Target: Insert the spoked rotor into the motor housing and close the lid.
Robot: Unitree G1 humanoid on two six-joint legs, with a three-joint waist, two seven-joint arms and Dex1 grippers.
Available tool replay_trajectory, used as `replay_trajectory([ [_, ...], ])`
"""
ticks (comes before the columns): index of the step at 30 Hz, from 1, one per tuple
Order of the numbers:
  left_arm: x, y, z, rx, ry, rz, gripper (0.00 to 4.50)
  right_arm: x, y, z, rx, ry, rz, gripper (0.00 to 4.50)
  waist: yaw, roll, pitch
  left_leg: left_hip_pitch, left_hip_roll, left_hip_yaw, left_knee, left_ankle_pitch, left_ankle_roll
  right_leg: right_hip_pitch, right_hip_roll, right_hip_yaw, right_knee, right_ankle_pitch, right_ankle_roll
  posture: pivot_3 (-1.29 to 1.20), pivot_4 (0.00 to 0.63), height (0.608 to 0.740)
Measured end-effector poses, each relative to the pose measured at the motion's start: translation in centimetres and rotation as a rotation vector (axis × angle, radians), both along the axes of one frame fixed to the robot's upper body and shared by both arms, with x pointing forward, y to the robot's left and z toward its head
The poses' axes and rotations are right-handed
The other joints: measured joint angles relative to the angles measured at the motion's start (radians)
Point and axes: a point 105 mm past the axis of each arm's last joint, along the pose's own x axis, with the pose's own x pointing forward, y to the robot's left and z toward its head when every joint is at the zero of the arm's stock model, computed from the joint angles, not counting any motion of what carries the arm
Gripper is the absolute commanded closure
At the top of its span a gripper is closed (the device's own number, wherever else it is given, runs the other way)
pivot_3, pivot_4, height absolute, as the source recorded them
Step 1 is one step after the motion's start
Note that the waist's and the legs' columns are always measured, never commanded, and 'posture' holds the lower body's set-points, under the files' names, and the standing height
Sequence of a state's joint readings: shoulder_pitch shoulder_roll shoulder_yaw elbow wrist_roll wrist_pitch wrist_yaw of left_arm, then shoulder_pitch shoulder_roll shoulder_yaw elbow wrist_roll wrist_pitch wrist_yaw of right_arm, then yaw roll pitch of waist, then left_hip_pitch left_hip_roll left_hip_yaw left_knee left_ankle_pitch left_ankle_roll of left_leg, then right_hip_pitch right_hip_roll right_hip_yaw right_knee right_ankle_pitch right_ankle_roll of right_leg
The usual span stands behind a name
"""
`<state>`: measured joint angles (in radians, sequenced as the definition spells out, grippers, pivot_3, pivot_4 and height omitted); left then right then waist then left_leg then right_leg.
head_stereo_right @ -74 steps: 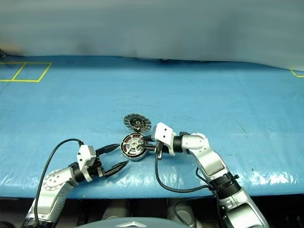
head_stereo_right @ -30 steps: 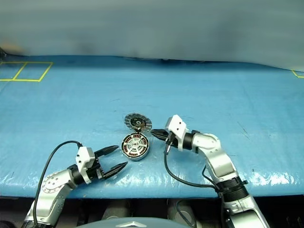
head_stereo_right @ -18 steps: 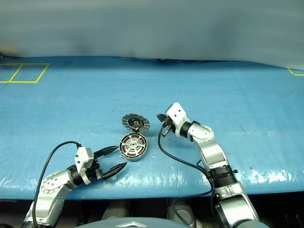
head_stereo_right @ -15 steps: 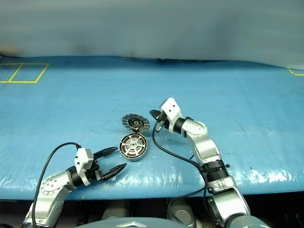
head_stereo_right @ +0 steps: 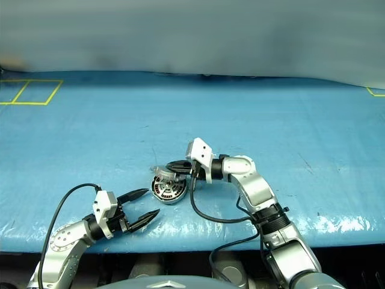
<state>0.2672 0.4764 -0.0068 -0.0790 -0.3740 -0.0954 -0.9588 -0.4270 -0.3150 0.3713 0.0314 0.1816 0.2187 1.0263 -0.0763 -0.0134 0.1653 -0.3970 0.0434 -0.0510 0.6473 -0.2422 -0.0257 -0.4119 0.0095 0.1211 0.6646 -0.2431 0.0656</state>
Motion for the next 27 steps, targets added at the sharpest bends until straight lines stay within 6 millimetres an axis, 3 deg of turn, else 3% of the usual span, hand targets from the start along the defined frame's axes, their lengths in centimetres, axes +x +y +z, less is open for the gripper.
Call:
replay_trajectory([
  [5,0.2,-0.1,0.2,0.000,-0.008,-0.004,0.37,-1.1,0.3,-1.9,-0.058,0.029,0.026,4.47,0.000,0.000,0.000,0.000,0.000,0.000,0.000,0.000,0.000,0.000,0.000,0.000,0.000,0.000,0.000,0.00,0.150,0.740],
  [19,0.3,-0.1,0.2,0.000,-0.010,-0.008,0.37,-1.6,0.4,-2.4,-0.028,0.013,-0.018,4.47,0.000,-0.001,-0.001,0.003,0.000,0.000,0.001,0.000,0.000,0.002,0.000,0.000,0.000,-0.001,-0.001,0.00,0.150,0.740],
  [22,0.3,-0.2,0.3,-0.001,-0.010,-0.009,0.37,-1.9,0.3,-2.3,-0.004,0.044,-0.019,3.88,0.000,-0.001,-0.001,0.002,0.000,0.001,0.001,0.000,0.000,0.002,0.000,0.001,0.000,-0.001,-0.001,0.00,0.150,0.740],
  [27,0.5,-0.2,0.3,-0.003,-0.013,-0.009,0.37,-1.7,-0.1,-2.2,0.000,0.037,-0.052,2.22,0.001,-0.001,-0.001,0.002,0.000,0.001,0.001,0.000,0.000,0.001,0.000,0.000,0.000,-0.001,-0.001,0.00,0.150,0.740],
])
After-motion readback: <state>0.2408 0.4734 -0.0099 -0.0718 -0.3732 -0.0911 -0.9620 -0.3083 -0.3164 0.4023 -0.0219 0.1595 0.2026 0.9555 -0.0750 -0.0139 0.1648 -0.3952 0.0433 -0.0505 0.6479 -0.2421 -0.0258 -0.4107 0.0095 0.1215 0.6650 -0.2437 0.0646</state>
